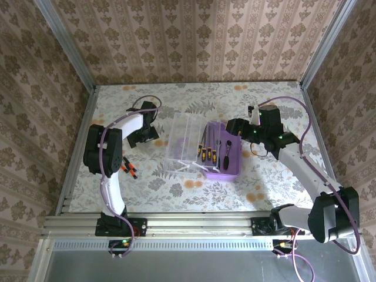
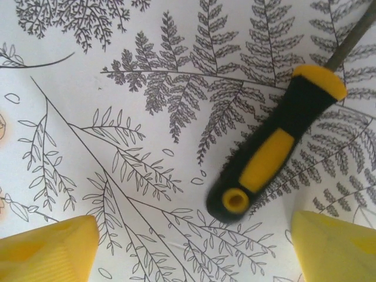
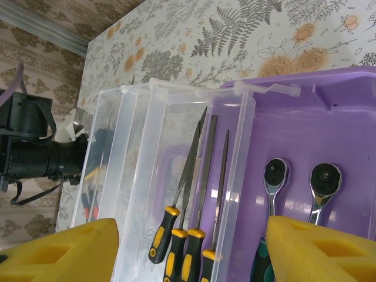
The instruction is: Pack the tool kit
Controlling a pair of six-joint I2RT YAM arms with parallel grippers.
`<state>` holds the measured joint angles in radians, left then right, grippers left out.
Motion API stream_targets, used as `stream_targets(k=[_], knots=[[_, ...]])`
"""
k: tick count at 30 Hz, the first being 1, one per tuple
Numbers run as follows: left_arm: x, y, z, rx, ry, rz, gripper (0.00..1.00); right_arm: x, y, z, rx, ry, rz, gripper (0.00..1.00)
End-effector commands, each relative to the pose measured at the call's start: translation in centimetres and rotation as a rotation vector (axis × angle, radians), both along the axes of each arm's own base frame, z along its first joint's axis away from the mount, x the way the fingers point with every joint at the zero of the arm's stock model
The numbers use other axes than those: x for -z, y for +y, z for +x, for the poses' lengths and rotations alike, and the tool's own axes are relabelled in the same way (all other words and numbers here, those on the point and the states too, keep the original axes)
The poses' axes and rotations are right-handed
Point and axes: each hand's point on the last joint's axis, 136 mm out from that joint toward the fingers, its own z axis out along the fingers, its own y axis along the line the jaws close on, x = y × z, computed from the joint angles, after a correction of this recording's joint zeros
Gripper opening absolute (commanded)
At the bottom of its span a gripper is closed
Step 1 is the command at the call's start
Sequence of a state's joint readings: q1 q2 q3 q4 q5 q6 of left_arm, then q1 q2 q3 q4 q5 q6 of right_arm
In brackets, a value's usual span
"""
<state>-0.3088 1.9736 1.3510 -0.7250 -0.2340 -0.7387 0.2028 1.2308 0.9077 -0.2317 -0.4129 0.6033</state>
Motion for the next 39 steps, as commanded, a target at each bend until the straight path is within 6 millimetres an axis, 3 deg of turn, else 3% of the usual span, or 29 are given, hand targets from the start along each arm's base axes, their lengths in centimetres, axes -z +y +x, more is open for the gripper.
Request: stream_targets(k=[1, 11, 17, 24, 30, 39], knots=[[0.4, -0.1, -0.5, 0.078, 0.028, -0.009, 0.81, -0.8, 0.0, -0.5, -0.005, -0.015, 0.019, 0.69], [-2.0, -1.5, 2.5, 0.205, -0.007, -0.067, 0.76, -0.8, -0.4, -0.9, 0.012, -0.008, 0.001, 0.69], [-4.1, -0.7, 4.4, 0.246, -0.052, -0.052, 0.8, -1.0, -0.3, -0.6, 0.009, -0.006, 0.004, 0.69], [-1.6, -1.2, 7.6, 0.312, -0.067, -0.175, 0.82, -1.5, -0.1, -0.5, 0.004, -0.014, 0.012, 0.69], [-0.6, -2.7, 7.0, 0.341, -0.096, -0.268, 0.84, -1.7, -0.5, -0.9, 0.008, -0.024, -0.022, 0.7], [0.2, -3.3, 3.5, 0.31, -0.053, -0.263, 0.82, -1.3, -0.2, -0.8, 0.008, -0.009, 0.009, 0.7]])
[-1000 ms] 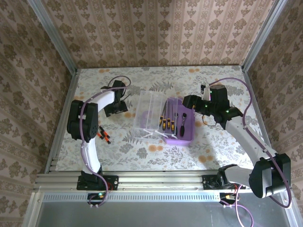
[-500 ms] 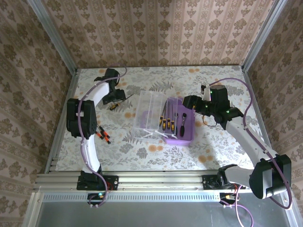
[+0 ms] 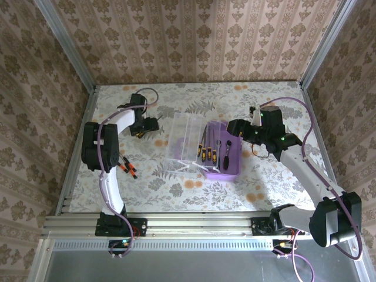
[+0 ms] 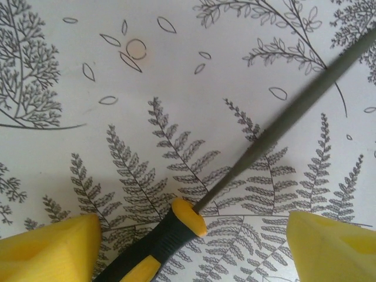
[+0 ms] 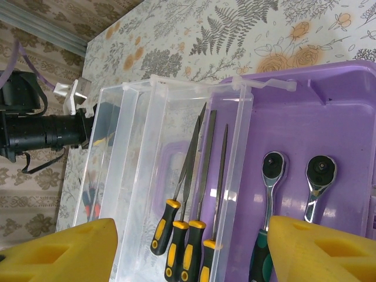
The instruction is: Pack the tool kit
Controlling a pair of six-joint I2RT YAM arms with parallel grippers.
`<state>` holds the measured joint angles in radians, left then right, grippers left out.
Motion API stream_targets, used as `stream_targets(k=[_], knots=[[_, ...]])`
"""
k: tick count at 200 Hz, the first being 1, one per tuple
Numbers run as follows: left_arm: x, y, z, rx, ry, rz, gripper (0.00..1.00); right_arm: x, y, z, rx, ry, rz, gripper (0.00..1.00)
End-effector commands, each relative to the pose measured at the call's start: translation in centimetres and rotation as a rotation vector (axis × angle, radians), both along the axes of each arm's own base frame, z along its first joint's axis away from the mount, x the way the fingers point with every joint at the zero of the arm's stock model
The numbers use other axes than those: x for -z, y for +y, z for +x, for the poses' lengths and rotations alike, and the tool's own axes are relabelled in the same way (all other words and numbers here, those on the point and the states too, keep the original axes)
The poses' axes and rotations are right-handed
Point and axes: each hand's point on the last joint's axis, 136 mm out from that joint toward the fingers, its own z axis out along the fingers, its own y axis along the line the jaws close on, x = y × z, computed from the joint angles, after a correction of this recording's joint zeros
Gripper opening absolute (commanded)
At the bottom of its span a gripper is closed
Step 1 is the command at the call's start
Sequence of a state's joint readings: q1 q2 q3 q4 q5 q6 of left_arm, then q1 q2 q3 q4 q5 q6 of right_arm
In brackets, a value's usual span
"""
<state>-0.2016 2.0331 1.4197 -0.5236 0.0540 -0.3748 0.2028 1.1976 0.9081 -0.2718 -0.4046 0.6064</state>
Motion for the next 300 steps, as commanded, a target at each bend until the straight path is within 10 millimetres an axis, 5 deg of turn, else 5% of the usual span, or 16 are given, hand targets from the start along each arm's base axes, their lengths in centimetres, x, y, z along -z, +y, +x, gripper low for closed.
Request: stream_targets(k=[1, 73, 143, 164, 247, 300], knots=[[0.6, -1.3, -2.9, 0.004, 0.076, -0.01, 0.81, -0.9, 0.3, -0.1, -0.005, -0.015, 0.016, 0.7], [1.2, 0.9, -5.0, -0.037, 0.16, 0.177, 0.66, -0.9, 0.5, -0.3, -0.012, -0.011, 0.022, 0.69], [1.6, 1.3, -5.0, -0.023, 0.169, 0.2, 0.17, -1.1, 0.5, -0.6, -0.011, -0.012, 0.027, 0.68], [1.2, 1.3, -5.1, -0.019, 0.16, 0.198, 0.11, -1.5, 0.7, -0.7, -0.018, -0.017, 0.039, 0.68], [-4.8, 0.6, -6.5, 0.007, 0.023, 0.143, 0.01, -1.6, 1.7, -0.9, -0.041, -0.013, 0.044, 0.67], [-10.8, 0.1, -10.8, 0.062, -0.101, 0.121, 0.02, -0.8, 2.8, -1.0, -0.059, 0.007, 0.057, 0.67]])
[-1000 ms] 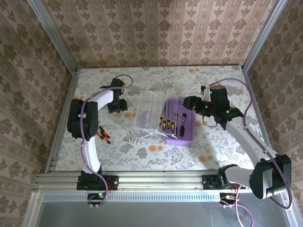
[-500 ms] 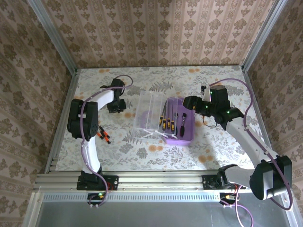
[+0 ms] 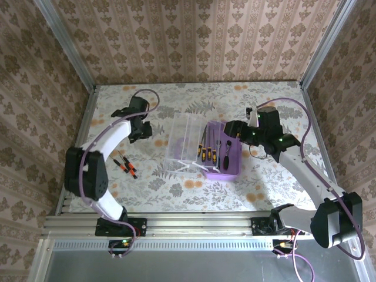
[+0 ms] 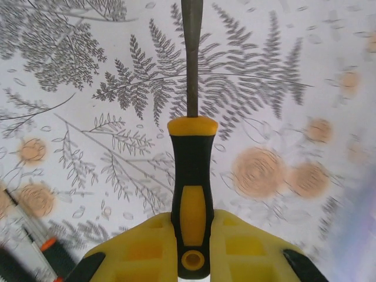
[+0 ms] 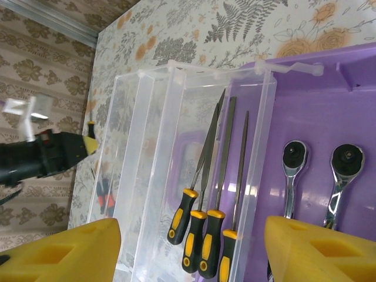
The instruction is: Pack the tool kit
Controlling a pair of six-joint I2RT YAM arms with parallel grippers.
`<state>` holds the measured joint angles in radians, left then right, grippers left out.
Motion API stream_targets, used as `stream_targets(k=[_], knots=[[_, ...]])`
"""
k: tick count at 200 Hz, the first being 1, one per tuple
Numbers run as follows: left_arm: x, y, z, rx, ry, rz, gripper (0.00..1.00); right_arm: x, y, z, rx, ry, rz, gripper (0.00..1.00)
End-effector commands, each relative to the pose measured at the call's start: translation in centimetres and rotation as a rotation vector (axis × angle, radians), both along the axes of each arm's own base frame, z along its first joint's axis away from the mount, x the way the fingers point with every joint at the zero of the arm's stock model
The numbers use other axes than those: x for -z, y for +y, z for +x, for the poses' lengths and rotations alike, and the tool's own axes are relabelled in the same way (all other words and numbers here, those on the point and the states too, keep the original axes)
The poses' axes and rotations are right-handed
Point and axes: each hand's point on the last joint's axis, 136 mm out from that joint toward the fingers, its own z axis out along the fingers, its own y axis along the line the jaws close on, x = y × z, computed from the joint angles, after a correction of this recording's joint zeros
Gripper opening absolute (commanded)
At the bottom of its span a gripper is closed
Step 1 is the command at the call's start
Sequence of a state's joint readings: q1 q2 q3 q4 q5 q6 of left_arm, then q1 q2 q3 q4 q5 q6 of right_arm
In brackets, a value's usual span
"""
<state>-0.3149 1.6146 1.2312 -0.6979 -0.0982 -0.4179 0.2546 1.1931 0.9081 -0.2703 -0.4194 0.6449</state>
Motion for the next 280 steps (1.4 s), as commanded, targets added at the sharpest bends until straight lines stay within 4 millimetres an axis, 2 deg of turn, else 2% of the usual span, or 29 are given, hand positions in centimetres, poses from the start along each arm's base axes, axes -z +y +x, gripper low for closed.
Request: stream_targets(k=[1, 33, 60, 63, 90, 120, 143, 165, 185, 227, 280], knots=[[-2.0, 0.2, -2.8, 0.046, -0.015, 0.016, 0.02, -0.6, 0.9, 0.0, -0.015, -0.011, 0.024, 0.67], [-4.6, -0.2, -6.5, 0.097, -0.071, -0.005, 0.02, -0.5, 1.4, 0.6, -0.011, -0.013, 0.035, 0.66], [-7.0, -2.0, -8.4, 0.166, -0.15, -0.069, 0.02, -1.2, 2.5, 1.2, -0.026, -0.031, 0.064, 0.66], [-7.3, -2.9, -8.8, 0.197, -0.158, -0.082, 0.02, -1.3, 2.7, 1.2, -0.028, -0.034, 0.068, 0.65], [-9.0, -6.6, -9.1, 0.274, -0.229, -0.175, 0.02, -2.1, 3.3, 1.8, 0.002, -0.061, 0.117, 0.63], [-9.5, -11.2, -9.1, 0.361, -0.257, -0.275, 0.02, -2.5, 2.9, 2.0, 0.07, -0.08, 0.161, 0.61], [-10.0, -15.0, -9.8, 0.463, -0.259, -0.307, 0.02, -3.7, 2.9, 1.7, 0.066, -0.118, 0.18, 0.58], [-10.4, -18.3, -10.8, 0.562, -0.256, -0.319, 0.02, -5.1, 3.6, 1.4, 0.038, -0.177, 0.207, 0.53], [-10.6, -20.4, -11.8, 0.625, -0.242, -0.338, 0.02, -6.1, 4.4, 1.2, 0.018, -0.217, 0.222, 0.5], [-10.5, -22.8, -13.0, 0.668, -0.215, -0.382, 0.02, -5.7, 5.7, 1.7, -0.012, -0.198, 0.241, 0.33], [-9.8, -24.4, -14.2, 0.687, -0.195, -0.421, 0.02, -4.8, 6.3, 2.1, -0.015, -0.174, 0.238, 0.27]])
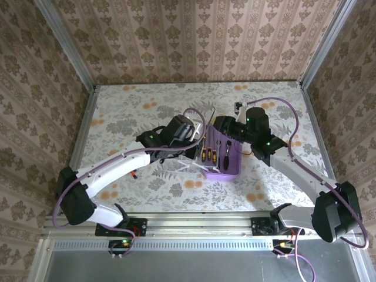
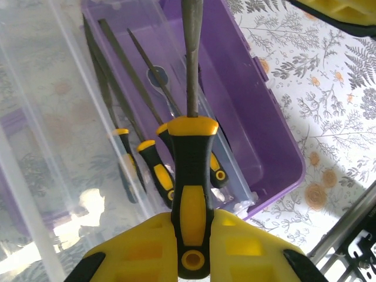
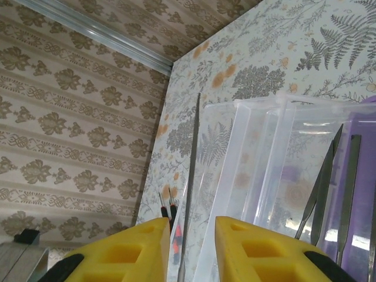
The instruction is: Pack the tool kit
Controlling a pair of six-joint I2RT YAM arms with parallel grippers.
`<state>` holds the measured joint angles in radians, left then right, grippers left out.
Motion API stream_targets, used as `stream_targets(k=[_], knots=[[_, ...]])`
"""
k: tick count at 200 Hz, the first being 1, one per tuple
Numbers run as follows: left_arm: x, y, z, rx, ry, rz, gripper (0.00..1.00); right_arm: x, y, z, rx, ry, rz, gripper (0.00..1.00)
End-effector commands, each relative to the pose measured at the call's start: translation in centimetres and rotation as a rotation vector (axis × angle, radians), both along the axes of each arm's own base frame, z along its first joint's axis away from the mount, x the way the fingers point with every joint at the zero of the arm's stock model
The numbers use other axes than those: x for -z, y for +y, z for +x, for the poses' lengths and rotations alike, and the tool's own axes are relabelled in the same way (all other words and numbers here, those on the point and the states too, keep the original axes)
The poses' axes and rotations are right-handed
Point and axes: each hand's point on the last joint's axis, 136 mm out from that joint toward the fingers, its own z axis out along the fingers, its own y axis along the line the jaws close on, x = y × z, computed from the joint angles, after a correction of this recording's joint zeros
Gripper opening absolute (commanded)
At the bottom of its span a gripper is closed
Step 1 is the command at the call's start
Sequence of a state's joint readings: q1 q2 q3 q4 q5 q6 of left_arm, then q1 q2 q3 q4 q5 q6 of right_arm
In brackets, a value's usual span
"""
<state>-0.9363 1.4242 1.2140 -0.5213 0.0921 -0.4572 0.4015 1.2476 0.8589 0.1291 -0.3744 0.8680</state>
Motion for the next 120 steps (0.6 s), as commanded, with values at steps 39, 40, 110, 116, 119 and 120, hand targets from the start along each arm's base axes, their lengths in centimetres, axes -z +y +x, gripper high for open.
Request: stream_targets(k=[39, 40, 110, 116, 119, 120], knots=[[-0.8, -1.5, -0.9, 0.016, 0.012, -0.065, 0.02, -0.1, 0.4, 0.5, 0.006, 0.005, 0.004, 0.22], [-0.9, -1.5, -0.9, 0.017, 0.012, -0.066, 0.02, -0.1, 0.4, 0.5, 0.007, 0.006, 0.004, 0.22], [0.0, -1.8, -1.4, 0.04, 0.029, -0.05, 0.02, 0.0, 0.5, 0.6, 0.005, 0.014, 0.006, 0.12], [-0.1, -1.8, -1.4, 0.041, 0.028, -0.05, 0.02, 0.0, 0.5, 0.6, 0.004, 0.016, 0.004, 0.11], [-0.1, -1.8, -1.3, 0.04, 0.027, -0.05, 0.02, 0.0, 0.5, 0.6, 0.004, 0.015, 0.004, 0.1], [-0.1, -1.8, -1.4, 0.041, 0.027, -0.05, 0.02, 0.0, 0.5, 0.6, 0.004, 0.014, 0.003, 0.1]])
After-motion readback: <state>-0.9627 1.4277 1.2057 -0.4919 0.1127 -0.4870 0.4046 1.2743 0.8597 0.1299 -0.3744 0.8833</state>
